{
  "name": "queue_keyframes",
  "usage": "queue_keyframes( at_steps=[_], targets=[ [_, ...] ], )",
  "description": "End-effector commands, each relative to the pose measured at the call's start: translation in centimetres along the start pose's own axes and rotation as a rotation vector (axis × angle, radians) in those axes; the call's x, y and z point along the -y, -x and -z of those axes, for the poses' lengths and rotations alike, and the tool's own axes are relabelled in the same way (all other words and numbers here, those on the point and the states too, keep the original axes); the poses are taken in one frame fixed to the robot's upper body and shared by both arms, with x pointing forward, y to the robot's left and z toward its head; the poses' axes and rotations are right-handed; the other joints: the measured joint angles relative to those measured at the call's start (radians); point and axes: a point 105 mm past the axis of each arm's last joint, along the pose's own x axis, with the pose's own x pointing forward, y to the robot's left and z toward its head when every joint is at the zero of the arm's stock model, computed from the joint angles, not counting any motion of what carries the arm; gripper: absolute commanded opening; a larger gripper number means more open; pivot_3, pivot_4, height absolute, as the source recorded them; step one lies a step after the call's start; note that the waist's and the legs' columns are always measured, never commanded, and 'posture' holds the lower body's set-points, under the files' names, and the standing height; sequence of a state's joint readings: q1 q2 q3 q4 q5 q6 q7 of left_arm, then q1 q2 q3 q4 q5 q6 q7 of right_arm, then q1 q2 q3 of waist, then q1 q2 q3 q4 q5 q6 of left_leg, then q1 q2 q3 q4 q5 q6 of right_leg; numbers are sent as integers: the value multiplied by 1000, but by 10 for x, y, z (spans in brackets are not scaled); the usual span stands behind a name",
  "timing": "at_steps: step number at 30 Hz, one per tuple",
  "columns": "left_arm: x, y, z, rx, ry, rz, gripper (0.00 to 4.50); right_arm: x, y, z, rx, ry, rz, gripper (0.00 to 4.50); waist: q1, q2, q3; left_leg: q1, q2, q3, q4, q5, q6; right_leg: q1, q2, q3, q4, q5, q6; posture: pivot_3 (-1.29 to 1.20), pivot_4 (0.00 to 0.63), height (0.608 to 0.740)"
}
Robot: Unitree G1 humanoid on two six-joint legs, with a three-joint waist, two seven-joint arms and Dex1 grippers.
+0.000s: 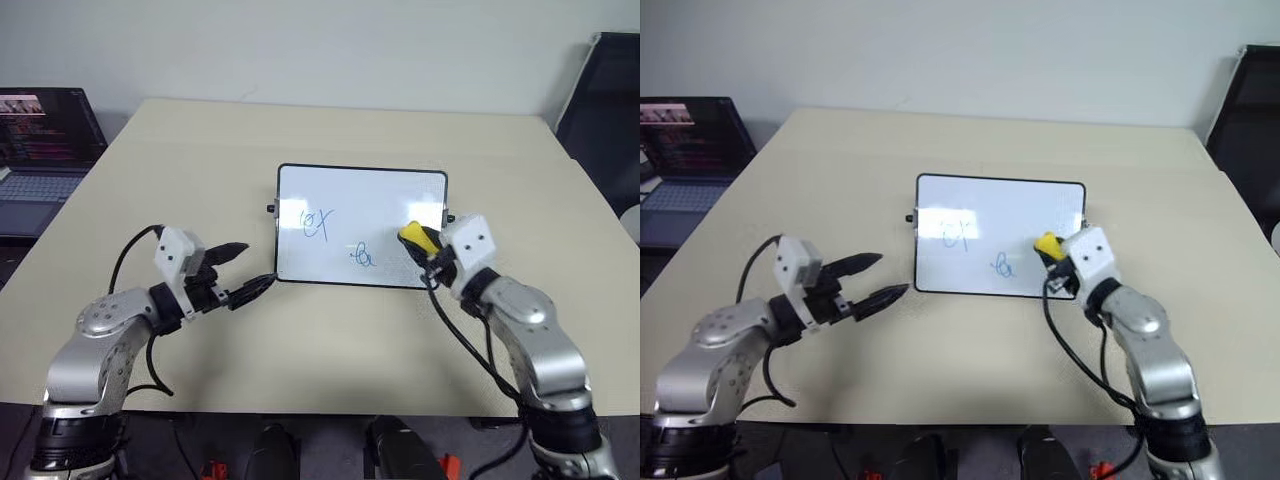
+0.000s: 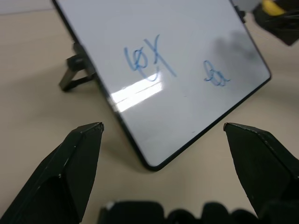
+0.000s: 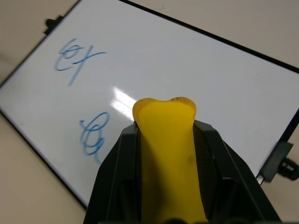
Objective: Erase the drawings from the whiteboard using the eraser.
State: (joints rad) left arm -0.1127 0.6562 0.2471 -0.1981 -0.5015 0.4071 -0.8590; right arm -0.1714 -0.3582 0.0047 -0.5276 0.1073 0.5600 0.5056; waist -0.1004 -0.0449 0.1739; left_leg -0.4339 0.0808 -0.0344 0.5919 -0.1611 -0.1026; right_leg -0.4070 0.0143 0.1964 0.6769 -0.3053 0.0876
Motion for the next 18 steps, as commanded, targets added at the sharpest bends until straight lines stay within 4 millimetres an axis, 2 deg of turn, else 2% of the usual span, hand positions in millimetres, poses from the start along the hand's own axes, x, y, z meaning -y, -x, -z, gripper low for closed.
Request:
queue_keyframes(
  at_steps=[1, 8, 13, 18],
  targets=[
    [-3, 6, -6, 48, -30, -34, 4500, -7, 16, -14, 75, 20, -38, 1143, 2, 0, 0, 0, 0, 0, 0, 0, 0, 0, 0, 0, 0, 0, 0, 0, 150, 740],
    [7, 1, -14, 83, -39, -1, 4500, -30, 21, -2, 63, 71, -132, 1143, 3, 0, 0, 1, 0, 0, 1, 0, -1, 0, 0, 0, 1, 0, 0, 0, 150, 740],
    [12, 0, -18, 88, -39, 18, 4500, -45, 17, 1, 81, 72, -187, 1143, 3, 0, 0, 1, 0, 0, 1, 0, -1, 0, 0, 0, 1, 0, 0, 0, 150, 740],
    [17, -2, -23, 97, -44, 22, 4500, -51, 14, -1, 97, 69, -218, 1143, 4, 0, 0, 1, 0, 0, 1, 0, -1, 0, 0, 0, 1, 0, 0, 0, 150, 740]
  ],
)
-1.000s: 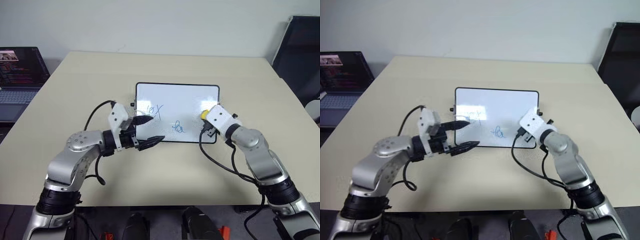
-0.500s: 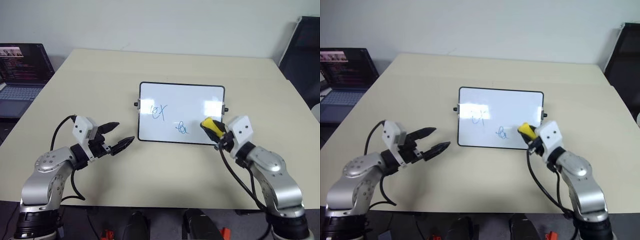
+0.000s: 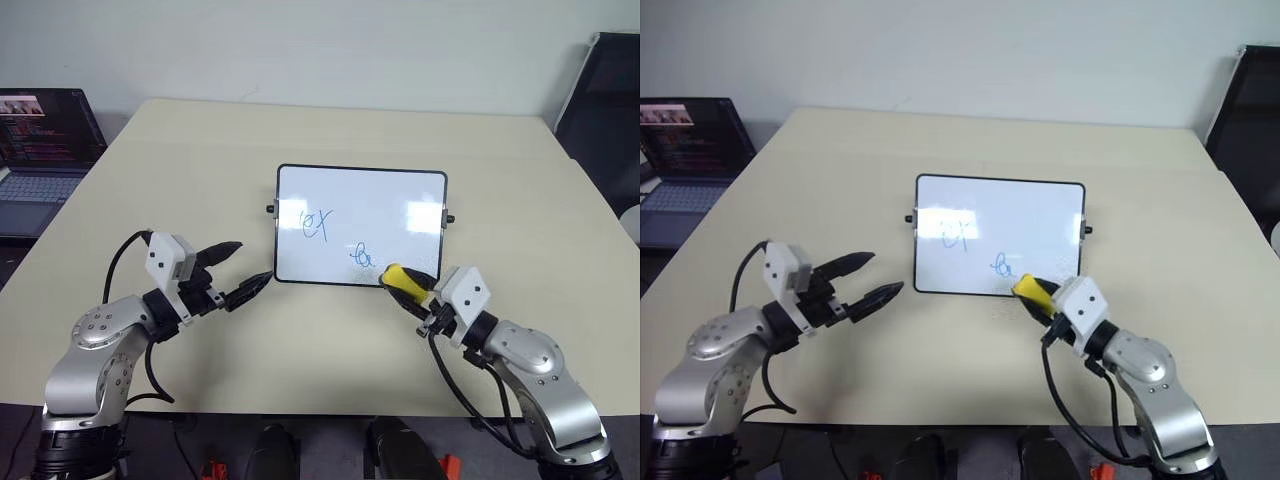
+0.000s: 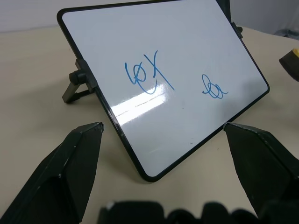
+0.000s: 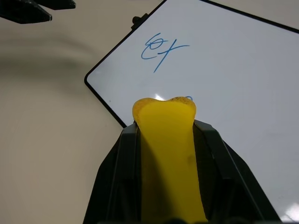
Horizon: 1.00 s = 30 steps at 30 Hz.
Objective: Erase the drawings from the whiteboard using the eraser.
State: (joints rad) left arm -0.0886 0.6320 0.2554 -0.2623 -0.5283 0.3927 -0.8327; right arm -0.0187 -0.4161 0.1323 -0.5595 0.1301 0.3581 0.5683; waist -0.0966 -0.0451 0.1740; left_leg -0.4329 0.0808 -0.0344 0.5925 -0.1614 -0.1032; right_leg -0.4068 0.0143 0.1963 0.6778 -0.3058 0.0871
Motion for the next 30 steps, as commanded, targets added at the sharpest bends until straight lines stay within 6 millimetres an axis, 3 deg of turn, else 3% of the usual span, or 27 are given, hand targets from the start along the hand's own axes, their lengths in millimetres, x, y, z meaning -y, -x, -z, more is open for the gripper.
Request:
queue_keyframes(
  at_steps=[1, 17, 20, 25, 30],
  targets=[
    [8, -3, -14, 40, -32, 21, 4500, 0, -2, -11, 47, 41, -17, 1143, 0, 0, 0, 0, 0, 0, 0, 0, 0, 0, 0, 0, 0, 0, 0, 0, 150, 740],
    [18, -7, -13, 31, -46, 39, 4500, -4, -23, -18, 42, 156, -103, 1143, 1, 0, 0, 0, 0, 0, 0, 0, 0, 0, 0, 0, 1, 0, 0, 0, 150, 740],
    [19, -6, -9, 5, -66, 61, 4500, 0, -35, -18, 25, 207, -96, 1143, 0, 0, 0, 0, 0, 0, 1, 0, 0, 0, 0, 0, 1, 0, 0, 0, 150, 740],
    [23, -7, -1, -43, -88, 130, 4500, 13, -77, -25, 9, 328, -48, 1143, -2, 0, 0, 0, 0, 0, 1, 0, 0, 0, 0, -1, 1, 0, 0, 0, 150, 740],
    [28, -11, 1, -52, -97, 175, 4500, 31, -105, -14, -81, 404, 25, 1143, 1, 0, 0, 0, 0, 0, 0, 0, 0, 0, 0, -1, 1, 0, 0, 0, 150, 740]
  ],
)
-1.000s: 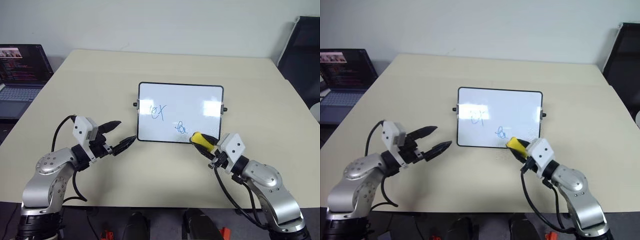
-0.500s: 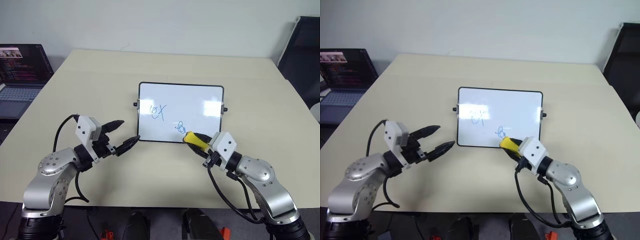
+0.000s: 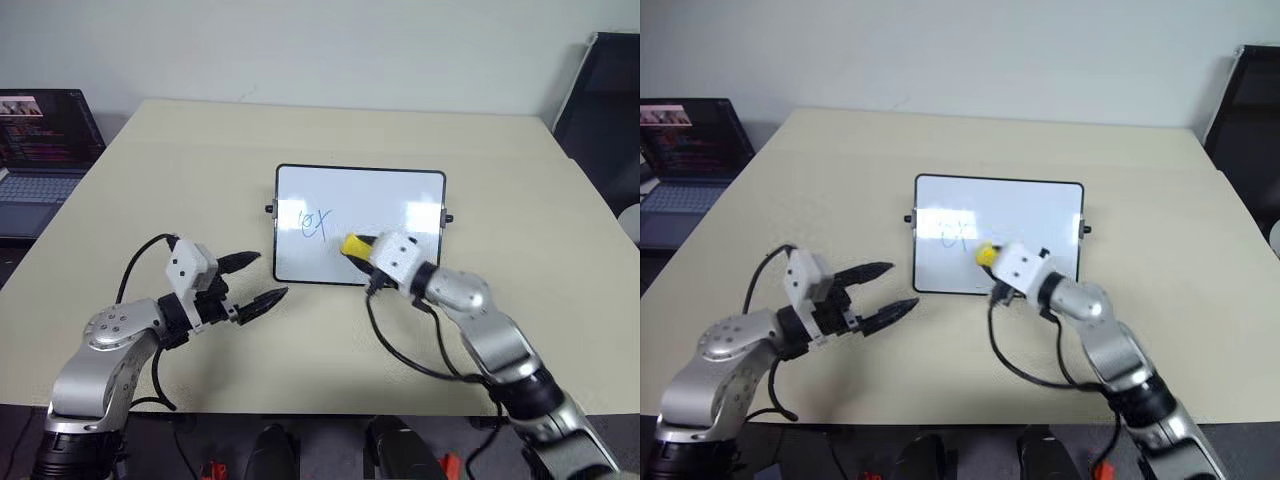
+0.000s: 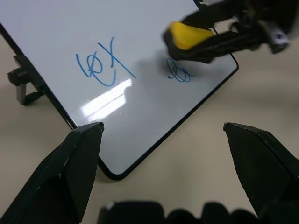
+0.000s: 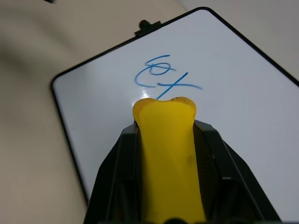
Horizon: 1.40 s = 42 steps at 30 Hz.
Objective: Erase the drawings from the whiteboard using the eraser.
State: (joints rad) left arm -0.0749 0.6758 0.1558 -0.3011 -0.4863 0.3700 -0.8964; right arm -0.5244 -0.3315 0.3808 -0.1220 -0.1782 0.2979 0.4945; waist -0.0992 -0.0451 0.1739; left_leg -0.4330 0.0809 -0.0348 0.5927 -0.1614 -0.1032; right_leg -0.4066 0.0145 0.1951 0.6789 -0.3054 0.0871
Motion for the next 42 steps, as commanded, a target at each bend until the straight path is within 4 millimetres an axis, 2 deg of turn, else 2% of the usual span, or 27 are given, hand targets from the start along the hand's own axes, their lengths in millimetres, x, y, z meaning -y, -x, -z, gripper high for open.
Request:
queue_keyframes(
  at_steps=[1, 4, 6, 9, 11, 15, 18, 20, 23, 27, 29, 33, 35, 38, 42],
  targets=[
    [1, -3, -8, 21, -40, 27, 4500, 8, -10, 12, -60, 54, 36, 1143, 8, 0, 0, 0, 0, 0, 0, 0, 0, 0, 0, -1, 0, 0, 0, 0, 150, 740],
    [1, -3, -9, 22, -41, 29, 4500, -6, -9, 30, -135, 69, -52, 1143, 12, 0, 0, 0, 0, -1, -1, 0, 0, 0, 0, -2, 0, 0, 0, 0, 150, 740],
    [-1, -3, -9, 24, -39, 26, 4500, -16, -1, 44, -189, 66, -114, 1142, 11, 0, 0, 0, 0, -2, 0, 0, 0, 0, 0, -2, 1, 0, 0, 0, 150, 740],
    [-2, -3, -8, 26, -37, 23, 4500, -17, 8, 57, -237, 87, -147, 1142, 13, 0, 0, 1, 0, -3, 1, 0, 0, 2, 0, -3, 1, -1, -1, 0, 150, 740],
    [-2, -2, -7, 27, -34, 25, 4500, -6, 9, 57, -243, 109, -103, 1142, 11, 0, 0, 1, 0, -3, 3, 0, 0, 2, 0, -3, 1, 0, -1, 0, 150, 740],
    [-1, -2, -3, 25, -28, 35, 4500, 32, 5, 50, -226, 145, 98, 1141, 11, 0, 0, 1, 0, -3, 5, 2, 2, 2, 0, -3, 2, 4, -1, 0, 150, 740],
    [-1, -1, -2, 25, -27, 38, 4500, 39, 5, 49, -226, 132, 130, 1141, 12, 0, 0, 1, 0, -3, 9, 3, 3, 1, 0, -3, 1, 5, -1, 0, 150, 740],
    [-1, -1, -2, 25, -27, 39, 4500, 37, 5, 51, -234, 129, 111, 1141, 11, 0, 0, 1, 0, -4, 13, 3, 3, 2, 0, -3, 1, 5, -1, 0, 150, 740],
    [-2, -1, -1, 26, -25, 39, 4500, -1, 10, 57, -248, 132, -107, 1141, 11, -1, -1, 1, 0, -3, 13, 3, 3, 2, 0, -3, 1, 5, -1, 0, 150, 740],
    [-1, -1, -1, 26, -24, 41, 4500, -27, 16, 57, -252, 172, -256, 1140, 10, -1, -1, 1, 0, -4, 11, 2, 3, 2, 0, -3, 1, 5, -1, 0, 150, 740],
    [0, -2, -3, 26, -23, 44, 4500, -20, 15, 59, -271, 227, -222, 1140, 7, -1, -1, 1, 0, -4, 9, 2, 3, 2, 0, -3, 1, 5, -1, 0, 150, 740],
    [1, -2, -4, 26, -23, 48, 4500, 23, 8, 51, -267, 264, 18, 1140, 7, -1, -1, 1, 0, -4, 10, 3, 3, 1, 0, -4, 2, 5, -1, 0, 150, 740],
    [1, -2, -5, 26, -22, 49, 4500, 31, 8, 50, -269, 267, 59, 1140, 6, -1, -1, 1, 0, -4, 12, 3, 3, 1, 0, -3, 2, 5, -1, 0, 150, 740],
    [2, -3, -6, 28, -20, 50, 4500, 28, 11, 56, -289, 262, 17, 1139, 12, -1, -1, 1, 0, -4, 14, 3, 3, 2, -1, -3, 1, 5, -1, 0, 150, 740],
    [3, -3, -6, 30, -17, 52, 4500, -1, 18, 63, -308, 245, -157, 1137, 12, -1, -1, 1, 0, -4, 13, 3, 3, 2, -1, -3, 1, 5, -1, 0, 150, 740]
  ],
)
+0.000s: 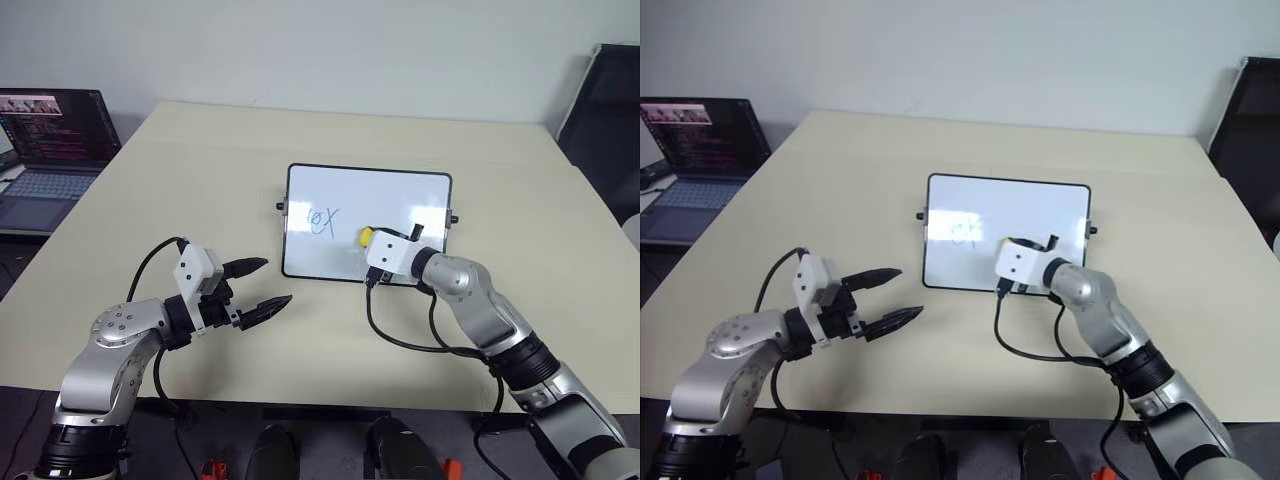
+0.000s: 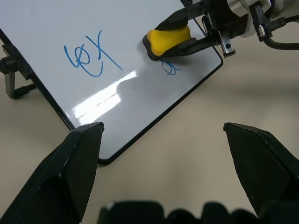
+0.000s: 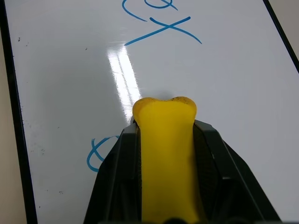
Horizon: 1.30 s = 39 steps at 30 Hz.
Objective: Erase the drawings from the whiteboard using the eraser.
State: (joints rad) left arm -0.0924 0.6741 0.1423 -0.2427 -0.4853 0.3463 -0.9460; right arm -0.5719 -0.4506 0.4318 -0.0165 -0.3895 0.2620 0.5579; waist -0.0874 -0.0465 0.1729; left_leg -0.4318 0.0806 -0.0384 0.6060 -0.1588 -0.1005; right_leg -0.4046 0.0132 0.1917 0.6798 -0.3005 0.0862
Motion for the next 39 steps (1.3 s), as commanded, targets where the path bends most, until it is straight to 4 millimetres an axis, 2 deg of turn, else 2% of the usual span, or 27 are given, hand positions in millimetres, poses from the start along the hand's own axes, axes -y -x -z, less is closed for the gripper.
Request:
queue_keyframes(
  at_steps=[1, 3, 5, 9, 11, 13, 14, 16, 21, 23, 27, 29, 32, 37, 39],
  targets=[
    [4, -3, -12, 32, -36, 16, 4500, -29, 8, 19, -78, -15, -165, 1130, 0, 0, 0, 0, 0, 0, 0, 0, 0, 0, 0, 0, 0, 0, 0, 0, 150, 740],
    [4, -3, -12, 32, -36, 16, 4500, -38, 11, 22, -94, -15, -218, 1128, -1, 0, 0, 0, 0, 0, -2, 0, 0, -1, 0, 0, 0, 0, 0, 0, 150, 740],
    [4, -3, -13, 33, -35, 16, 4500, -34, 12, 24, -105, -3, -188, 1128, -1, 0, 0, 0, 0, 0, -4, 0, 0, -1, 0, -1, 0, 0, 0, 0, 150, 740],
    [5, -4, -12, 34, -33, 20, 4500, 13, 8, 22, -109, 7, 57, 1127, -2, 1, 0, 0, 0, 0, -3, 0, 0, -1, 0, -1, 0, 0, 0, 0, 150, 740],
    [5, -5, -12, 34, -32, 22, 4500, 25, 9, 23, -113, 17, 102, 1126, -3, 1, 1, 0, 0, 0, -2, 0, 0, -1, 0, -1, 0, 0, 0, 0, 150, 740],
    [5, -5, -12, 35, -31, 24, 4500, 27, 9, 25, -118, 21, 105, 1126, -1, 1, 1, 0, 0, 0, 0, 0, 0, -1, 0, -1, 0, 0, 0, 0, 150, 740],
    [5, -6, -12, 35, -30, 24, 4500, 23, 9, 26, -119, 20, 81, 1126, -1, 0, 0, 0, 0, 0, 0, 0, 0, 0, -1, -1, 0, 0, 0, 0, 150, 740],
    [5, -7, -12, 37, -28, 27, 4500, 2, 11, 28, -117, 22, -42, 1126, 0, 0, 0, 0, 0, 0, 0, 0, 0, 0, -1, -1, -1, 0, 0, 0, 150, 740],
    [6, -8, -12, 39, -26, 30, 4500, -36, 20, 29, -118, 49, -252, 1126, -2, 0, 0, 0, 0, 0, -2, 0, 0, 0, -1, -2, -1, 0, 0, 0, 150, 740],
    [6, -8, -12, 39, -25, 32, 4500, -32, 19, 28, -122, 74, -239, 1125, -2, 0, 0, 0, 0, 0, -4, 0, 0, -1, -1, -3, -1, 0, 0, 0, 150, 740],
    [7, -8, -12, 40, -23, 35, 4500, 4, 12, 19, -95, 100, -31, 1125, -4, 0, 0, 0, 0, 0, -4, 0, 0, -1, -1, -3, -1, 0, 0, 0, 150, 740],
    [7, -8, -11, 40, -22, 37, 4500, 10, 10, 11, -59, 104, 3, 1125, -5, 0, 0, 0, 0, 0, -3, 0, 0, -2, -1, -3, -1, 0, 0, 0, 150, 740],
    [7, -9, -11, 40, -21, 39, 4500, -1, 8, 4, -24, 96, -38, 1124, -6, 0, 0, 0, 0, 0, -2, 0, 0, -1, -2, -3, -1, 0, 0, 0, 150, 740],
    [7, -9, -11, 42, -20, 38, 4500, -30, 15, 23, -100, 66, -176, 1123, -5, 0, 0, 0, 0, 0, -3, 0, 0, -1, -2, -4, -1, 0, 0, 0, 150, 740],
    [7, -9, -11, 41, -20, 38, 4500, -34, 20, 30, -130, 53, -202, 1123, -2, 0, 0, 0, 0, -1, -7, 0, 0, -2, -2, -5, -2, 0, 0, 0, 150, 740]
  ],
)
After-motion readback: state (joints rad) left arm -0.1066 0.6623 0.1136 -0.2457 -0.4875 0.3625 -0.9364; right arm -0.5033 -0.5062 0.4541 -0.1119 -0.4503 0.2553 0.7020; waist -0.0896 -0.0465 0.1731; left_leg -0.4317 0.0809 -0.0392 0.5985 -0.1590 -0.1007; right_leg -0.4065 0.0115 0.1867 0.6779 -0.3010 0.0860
